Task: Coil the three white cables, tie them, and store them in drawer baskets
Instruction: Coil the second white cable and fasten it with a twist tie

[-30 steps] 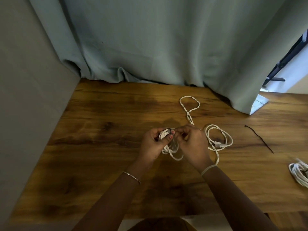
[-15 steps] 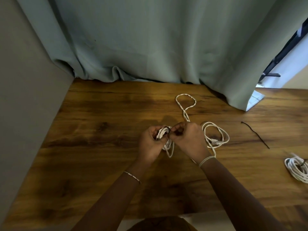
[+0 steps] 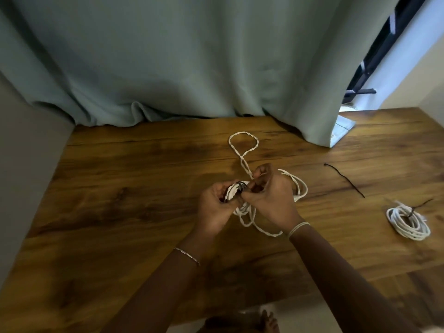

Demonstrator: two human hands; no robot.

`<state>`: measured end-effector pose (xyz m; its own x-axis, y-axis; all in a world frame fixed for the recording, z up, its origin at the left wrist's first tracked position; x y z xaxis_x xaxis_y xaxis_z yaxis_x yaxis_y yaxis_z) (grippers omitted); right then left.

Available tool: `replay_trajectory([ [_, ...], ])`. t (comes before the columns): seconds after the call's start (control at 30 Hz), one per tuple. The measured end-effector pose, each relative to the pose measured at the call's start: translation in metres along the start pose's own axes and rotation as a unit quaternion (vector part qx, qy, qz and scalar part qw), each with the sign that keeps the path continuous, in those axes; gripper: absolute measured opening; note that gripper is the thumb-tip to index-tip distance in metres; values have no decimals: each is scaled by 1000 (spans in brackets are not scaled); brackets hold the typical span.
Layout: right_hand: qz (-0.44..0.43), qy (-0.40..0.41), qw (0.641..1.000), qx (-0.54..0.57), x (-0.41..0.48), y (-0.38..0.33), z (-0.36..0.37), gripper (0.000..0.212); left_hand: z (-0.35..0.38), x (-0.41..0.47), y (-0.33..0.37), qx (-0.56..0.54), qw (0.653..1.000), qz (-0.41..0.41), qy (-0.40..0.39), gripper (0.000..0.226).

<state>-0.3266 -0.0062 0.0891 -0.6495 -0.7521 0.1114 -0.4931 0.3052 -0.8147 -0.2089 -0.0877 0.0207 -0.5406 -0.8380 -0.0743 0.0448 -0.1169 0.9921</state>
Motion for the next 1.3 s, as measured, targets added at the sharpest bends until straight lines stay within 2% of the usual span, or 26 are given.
replay_trajectory([
  [0.1, 26, 5, 997, 78, 2, 21, -19, 33, 26, 4, -2, -15, 999, -10, -34, 37],
  [0.27, -5, 4, 997, 74, 4, 46, -57, 21, 78, 10, -8, -14, 997, -26, -76, 32],
  [0.47, -25, 44, 998, -24, 4, 85, -106, 42, 141, 11, -11, 10, 992, -30, -120, 24],
  [0.57, -39, 50, 998, -15, 3, 95, -122, 32, 164, 9, -13, 6, 989, -35, -145, 21],
  [0.7, -27, 24, 997, 63, 5, 120, -147, 19, 208, 11, -16, 25, 981, -37, -189, 21],
  [0.77, -6, -2, 994, 111, 3, 134, -157, 23, 224, 13, -22, 11, 976, -67, -209, 21],
  [0.9, 22, -32, 989, 144, -2, 159, -175, 36, 261, 11, -39, -52, 952, -176, -244, 20],
  [0.97, 29, -11, 985, 168, -3, 171, -183, 36, 278, 9, -45, -71, 940, -215, -255, 22],
  [1.1, 41, 89, 981, 167, -5, 193, -205, 30, 312, 5, -54, -95, 922, -265, -265, 33],
  [1.3, 67, 187, 974, 108, 5, 230, -241, 22, 353, -3, -51, -106, 894, -283, -330, 56],
])
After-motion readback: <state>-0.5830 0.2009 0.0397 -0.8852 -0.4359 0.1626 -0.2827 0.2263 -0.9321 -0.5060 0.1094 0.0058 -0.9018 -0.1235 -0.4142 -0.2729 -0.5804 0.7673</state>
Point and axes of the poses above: each hand's wrist, its own x-axis towards the middle knuckle, its own z-axis out of the palm, y = z × x, the point moved 10 cm from there along x, towards the middle knuckle, and after that the axes turned 1 degree about x, right-handed, at the moved point
